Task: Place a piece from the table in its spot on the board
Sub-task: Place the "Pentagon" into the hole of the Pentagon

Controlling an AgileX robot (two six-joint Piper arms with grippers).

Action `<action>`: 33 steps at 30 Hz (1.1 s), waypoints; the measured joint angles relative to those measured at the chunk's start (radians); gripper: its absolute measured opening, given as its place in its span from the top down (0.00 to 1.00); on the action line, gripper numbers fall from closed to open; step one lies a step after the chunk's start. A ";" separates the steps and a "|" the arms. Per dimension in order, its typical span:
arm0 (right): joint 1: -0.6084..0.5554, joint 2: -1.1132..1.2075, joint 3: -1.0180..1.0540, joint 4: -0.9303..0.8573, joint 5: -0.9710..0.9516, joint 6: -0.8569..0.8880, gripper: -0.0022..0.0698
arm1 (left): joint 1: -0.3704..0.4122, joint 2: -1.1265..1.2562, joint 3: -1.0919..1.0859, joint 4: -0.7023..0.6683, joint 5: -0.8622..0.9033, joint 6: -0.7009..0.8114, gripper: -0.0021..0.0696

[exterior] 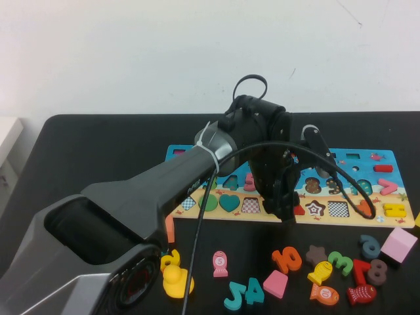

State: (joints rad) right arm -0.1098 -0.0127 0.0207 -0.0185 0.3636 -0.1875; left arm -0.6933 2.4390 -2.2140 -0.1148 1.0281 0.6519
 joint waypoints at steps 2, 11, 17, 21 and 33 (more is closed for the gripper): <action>0.000 0.000 0.000 0.000 0.000 0.000 0.94 | 0.002 0.000 0.000 0.000 0.000 0.044 0.55; 0.000 0.000 0.000 0.000 0.000 0.000 0.94 | 0.040 0.000 0.000 0.000 0.000 0.089 0.55; 0.000 0.000 0.000 0.000 0.000 0.000 0.94 | 0.045 0.004 0.000 -0.019 0.000 0.109 0.55; 0.000 0.000 0.000 0.000 0.000 0.000 0.94 | 0.045 0.023 0.000 -0.022 0.000 0.149 0.55; 0.000 0.000 0.000 0.000 0.000 0.000 0.94 | 0.050 0.043 0.000 -0.024 -0.057 0.215 0.55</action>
State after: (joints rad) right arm -0.1098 -0.0127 0.0207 -0.0185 0.3636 -0.1875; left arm -0.6429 2.4824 -2.2140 -0.1387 0.9714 0.8669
